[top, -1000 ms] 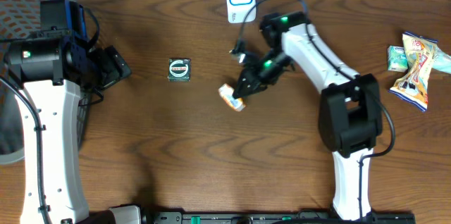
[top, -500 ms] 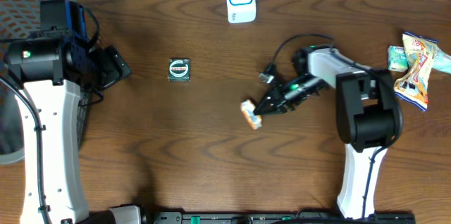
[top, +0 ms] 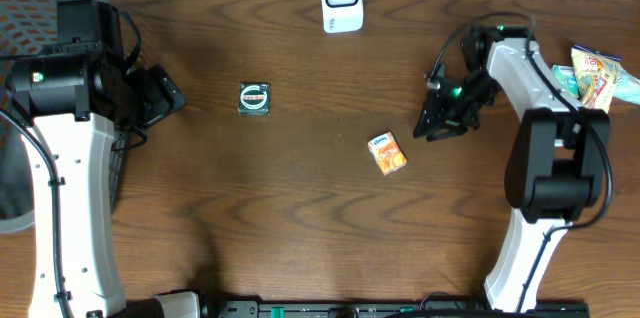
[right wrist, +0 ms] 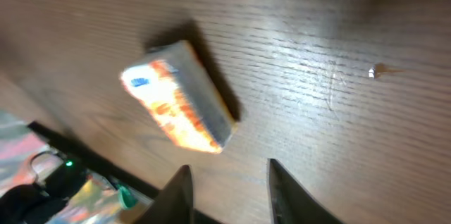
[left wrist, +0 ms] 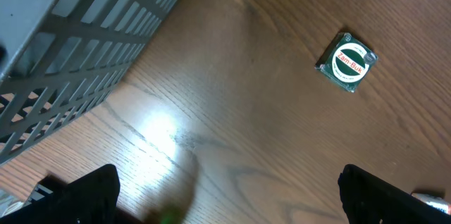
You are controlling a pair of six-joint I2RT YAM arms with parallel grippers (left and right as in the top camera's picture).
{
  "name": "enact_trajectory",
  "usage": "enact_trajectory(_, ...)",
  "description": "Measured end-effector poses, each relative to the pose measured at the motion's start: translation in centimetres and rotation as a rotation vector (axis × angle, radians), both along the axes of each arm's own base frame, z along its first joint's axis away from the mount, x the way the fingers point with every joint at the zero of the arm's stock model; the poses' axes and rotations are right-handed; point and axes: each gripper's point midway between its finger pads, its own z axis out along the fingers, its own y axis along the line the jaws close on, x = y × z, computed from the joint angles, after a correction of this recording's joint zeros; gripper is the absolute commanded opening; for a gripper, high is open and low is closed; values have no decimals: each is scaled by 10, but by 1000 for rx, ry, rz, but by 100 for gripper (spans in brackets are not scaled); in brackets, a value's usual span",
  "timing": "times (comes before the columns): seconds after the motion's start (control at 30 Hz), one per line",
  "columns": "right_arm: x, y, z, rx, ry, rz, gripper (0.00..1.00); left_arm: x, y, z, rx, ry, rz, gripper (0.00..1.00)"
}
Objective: Scan the item barcode
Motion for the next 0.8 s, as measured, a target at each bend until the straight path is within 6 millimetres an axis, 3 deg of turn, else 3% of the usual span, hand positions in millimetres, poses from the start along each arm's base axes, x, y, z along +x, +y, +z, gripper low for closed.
enact_trajectory(0.17, 2, 16, 23, -27, -92, 69, 66, 0, 0, 0, 0, 0, 0, 98)
enact_trajectory(0.27, 7, 29, 18, -42, -147, 124, 72, 0, 0, 0, 0, 0, 0, 97)
enact_trajectory(0.5, -16, 50, -13, -81, -131, 227, 66, 0, 0, 0, 0, 0, 0, 98)
enact_trajectory(0.57, -22, 54, -23, -83, -126, 244, 52, 0, 0, 0, 0, 0, 0, 98)
enact_trajectory(0.63, -29, 57, -29, -85, -112, 253, 47, 0, 0, 0, 0, 0, 0, 98)
enact_trajectory(0.8, -27, 59, -33, -83, -130, 257, 52, 0, 0, 0, 0, 0, 0, 98)
